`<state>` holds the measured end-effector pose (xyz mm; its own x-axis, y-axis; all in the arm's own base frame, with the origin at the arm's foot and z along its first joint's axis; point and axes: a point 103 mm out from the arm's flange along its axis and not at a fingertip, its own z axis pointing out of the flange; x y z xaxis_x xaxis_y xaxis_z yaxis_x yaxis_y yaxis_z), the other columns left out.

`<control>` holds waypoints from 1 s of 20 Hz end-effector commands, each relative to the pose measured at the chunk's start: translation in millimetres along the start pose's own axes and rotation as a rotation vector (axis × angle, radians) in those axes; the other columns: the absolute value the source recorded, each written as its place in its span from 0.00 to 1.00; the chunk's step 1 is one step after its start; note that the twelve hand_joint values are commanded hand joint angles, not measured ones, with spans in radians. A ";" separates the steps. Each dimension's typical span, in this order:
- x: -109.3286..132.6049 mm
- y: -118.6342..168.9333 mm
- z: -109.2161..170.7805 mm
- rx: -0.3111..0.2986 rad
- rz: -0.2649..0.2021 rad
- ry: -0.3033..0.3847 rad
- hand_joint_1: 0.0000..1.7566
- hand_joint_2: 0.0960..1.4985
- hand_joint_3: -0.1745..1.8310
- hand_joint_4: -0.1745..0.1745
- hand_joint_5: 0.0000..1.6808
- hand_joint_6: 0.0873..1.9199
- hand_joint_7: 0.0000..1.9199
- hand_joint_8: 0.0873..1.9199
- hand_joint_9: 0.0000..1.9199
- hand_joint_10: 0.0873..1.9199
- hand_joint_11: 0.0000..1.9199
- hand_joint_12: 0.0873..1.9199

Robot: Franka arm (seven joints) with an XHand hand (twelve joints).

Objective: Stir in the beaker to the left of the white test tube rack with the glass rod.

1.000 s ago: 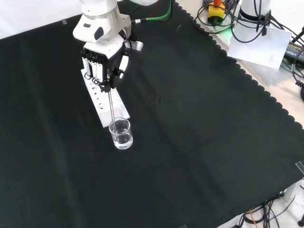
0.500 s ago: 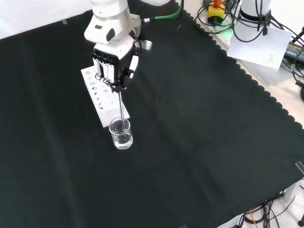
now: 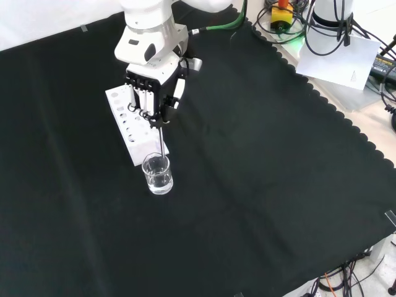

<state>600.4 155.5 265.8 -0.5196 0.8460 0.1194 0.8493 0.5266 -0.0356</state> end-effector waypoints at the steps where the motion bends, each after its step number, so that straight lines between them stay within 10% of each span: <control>1: -7.1 21.0 4.9 0.002 -0.014 -0.001 0.74 0.66 0.09 0.00 0.70 0.16 0.64 0.44 0.94 0.09 0.67 0.35; 20: -44.7 -5.0 -9.0 -0.022 0.059 -0.001 0.74 0.66 0.09 0.00 0.70 0.16 0.64 0.44 0.95 0.08 0.67 0.35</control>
<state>636.6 136.4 275.0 -0.5019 0.8573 0.1147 0.8630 0.5052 0.0007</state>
